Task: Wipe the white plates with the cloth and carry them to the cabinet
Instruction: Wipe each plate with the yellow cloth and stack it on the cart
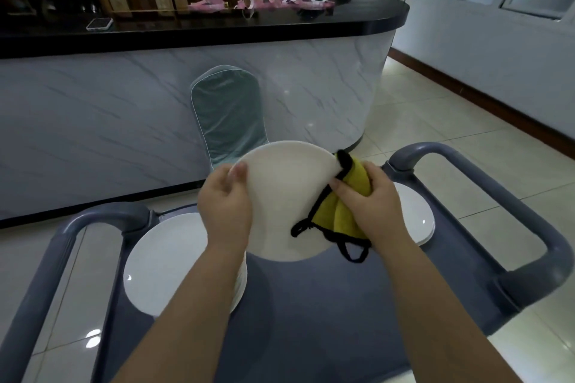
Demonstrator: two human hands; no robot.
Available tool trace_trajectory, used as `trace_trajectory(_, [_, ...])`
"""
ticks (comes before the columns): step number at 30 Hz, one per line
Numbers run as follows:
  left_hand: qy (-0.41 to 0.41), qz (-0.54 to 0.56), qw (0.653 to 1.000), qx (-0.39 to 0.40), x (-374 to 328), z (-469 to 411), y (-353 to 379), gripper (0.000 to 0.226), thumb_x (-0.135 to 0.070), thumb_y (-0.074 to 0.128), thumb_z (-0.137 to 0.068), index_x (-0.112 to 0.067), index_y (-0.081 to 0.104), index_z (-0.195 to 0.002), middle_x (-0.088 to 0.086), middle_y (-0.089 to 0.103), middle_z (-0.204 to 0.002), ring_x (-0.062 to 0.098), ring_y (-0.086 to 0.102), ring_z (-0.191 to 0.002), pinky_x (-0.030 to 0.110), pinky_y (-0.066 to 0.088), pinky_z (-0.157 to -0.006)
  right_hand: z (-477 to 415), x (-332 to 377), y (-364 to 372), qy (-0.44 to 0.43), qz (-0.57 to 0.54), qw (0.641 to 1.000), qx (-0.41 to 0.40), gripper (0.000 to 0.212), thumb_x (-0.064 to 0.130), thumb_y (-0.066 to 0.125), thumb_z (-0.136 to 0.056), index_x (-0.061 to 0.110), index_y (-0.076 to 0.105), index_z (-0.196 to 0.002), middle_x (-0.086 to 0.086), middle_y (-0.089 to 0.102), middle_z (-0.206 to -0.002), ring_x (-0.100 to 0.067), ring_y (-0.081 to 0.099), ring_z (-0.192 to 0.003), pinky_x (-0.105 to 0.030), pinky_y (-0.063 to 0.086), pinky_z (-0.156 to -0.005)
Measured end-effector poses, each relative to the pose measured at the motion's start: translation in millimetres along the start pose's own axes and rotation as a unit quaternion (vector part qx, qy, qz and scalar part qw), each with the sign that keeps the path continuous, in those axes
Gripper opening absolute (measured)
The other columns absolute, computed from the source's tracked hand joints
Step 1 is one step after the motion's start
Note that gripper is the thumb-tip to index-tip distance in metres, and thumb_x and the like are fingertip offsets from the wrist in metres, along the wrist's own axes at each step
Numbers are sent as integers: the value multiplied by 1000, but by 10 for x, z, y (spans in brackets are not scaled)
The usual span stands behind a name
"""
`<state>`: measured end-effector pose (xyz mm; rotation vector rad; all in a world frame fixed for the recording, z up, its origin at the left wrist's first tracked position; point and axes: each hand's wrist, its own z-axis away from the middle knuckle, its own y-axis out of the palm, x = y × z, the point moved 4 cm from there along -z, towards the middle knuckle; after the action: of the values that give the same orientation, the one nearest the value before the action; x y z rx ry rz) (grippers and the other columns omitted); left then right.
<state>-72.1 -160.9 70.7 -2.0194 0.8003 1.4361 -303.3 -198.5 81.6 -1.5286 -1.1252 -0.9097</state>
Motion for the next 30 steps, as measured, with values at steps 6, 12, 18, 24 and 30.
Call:
trace_trajectory(6, [20,-135,987,84,444,282,-32,27,-44,43,-99,-26,56,-84,-13,60,-75,12,54,-74,31,42,-64,321,-485,106,52,-11,998,-37,14,29,76,-82,29,62,-85,11,65,-79,-5,60,-76,-31,47,-70])
trace_trajectory(12, [384,-269,871,151,-230,317,174,37,-43,50,-94,-12,63,-81,1,62,-74,20,52,-68,27,35,-58,338,138,127,-176,184,967,33,19,31,70,-82,21,65,-96,9,61,-80,-18,56,-75,-42,49,-67])
trace_trajectory(18, [429,-161,885,83,-447,278,17,37,-35,53,-96,-9,71,-78,-1,67,-73,12,54,-71,19,38,-63,353,480,82,-239,215,947,5,25,35,68,-80,22,67,-101,13,60,-84,-10,53,-78,-31,46,-69])
trace_trajectory(24, [47,-28,998,32,145,269,-158,15,-31,65,-86,-28,63,-71,-15,59,-64,1,52,-62,13,40,-58,244,-56,94,-48,45,996,64,23,42,73,-79,39,63,-101,19,66,-92,-2,61,-89,-25,52,-77])
trace_trajectory(30, [-140,3,990,8,685,616,-93,25,-41,54,-95,-26,49,-74,-13,53,-68,4,47,-63,31,40,-66,477,-839,150,155,-107,981,-39,12,24,77,-81,27,66,-87,7,68,-84,-22,65,-90,-34,53,-73])
